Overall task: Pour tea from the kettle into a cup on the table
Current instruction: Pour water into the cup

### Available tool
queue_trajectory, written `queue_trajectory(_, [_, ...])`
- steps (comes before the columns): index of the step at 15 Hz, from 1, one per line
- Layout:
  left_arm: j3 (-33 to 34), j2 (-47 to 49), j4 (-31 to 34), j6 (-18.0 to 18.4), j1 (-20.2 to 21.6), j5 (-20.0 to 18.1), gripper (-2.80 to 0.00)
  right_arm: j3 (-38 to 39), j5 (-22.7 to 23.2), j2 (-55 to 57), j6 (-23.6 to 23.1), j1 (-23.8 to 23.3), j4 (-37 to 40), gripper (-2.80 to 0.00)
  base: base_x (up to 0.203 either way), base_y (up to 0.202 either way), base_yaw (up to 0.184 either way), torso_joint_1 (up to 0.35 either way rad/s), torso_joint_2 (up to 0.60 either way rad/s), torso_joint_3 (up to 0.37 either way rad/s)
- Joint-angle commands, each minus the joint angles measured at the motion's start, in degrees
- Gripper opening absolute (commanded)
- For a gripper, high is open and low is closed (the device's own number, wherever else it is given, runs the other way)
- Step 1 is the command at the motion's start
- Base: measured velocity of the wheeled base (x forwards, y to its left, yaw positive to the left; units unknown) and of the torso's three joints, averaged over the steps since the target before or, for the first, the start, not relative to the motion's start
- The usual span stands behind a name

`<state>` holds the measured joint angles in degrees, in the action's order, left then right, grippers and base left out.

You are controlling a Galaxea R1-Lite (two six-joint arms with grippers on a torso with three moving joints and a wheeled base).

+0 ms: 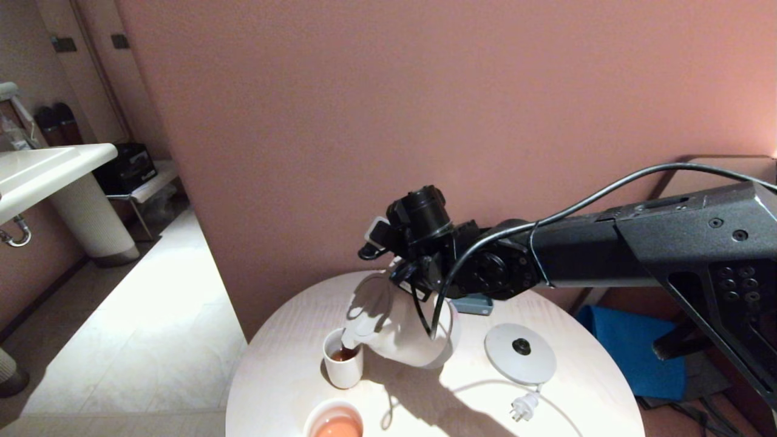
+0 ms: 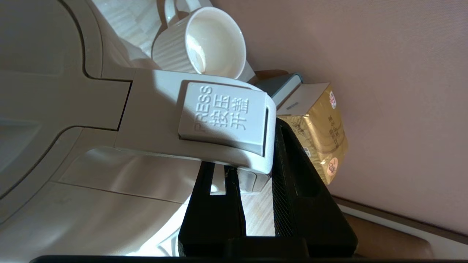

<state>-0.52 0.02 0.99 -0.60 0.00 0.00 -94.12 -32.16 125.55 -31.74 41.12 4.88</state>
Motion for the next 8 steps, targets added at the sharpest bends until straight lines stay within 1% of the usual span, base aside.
queue_trajectory(1, [0.0, 0.05, 0.07, -0.02, 0.0, 0.0, -2.8, -0.1, -0.18, -0.04, -0.22, 0.01, 0.05, -2.8, 0.0, 0.0, 0.0, 0.0, 0.0, 0.0])
queue_trajectory(8, [0.0, 0.06, 0.07, -0.02, 0.0, 0.0, -2.8, -0.24, -0.18, -0.1, -3.37, 0.06, 1.19, -2.8, 0.0, 0.0, 0.0, 0.0, 0.0, 0.0])
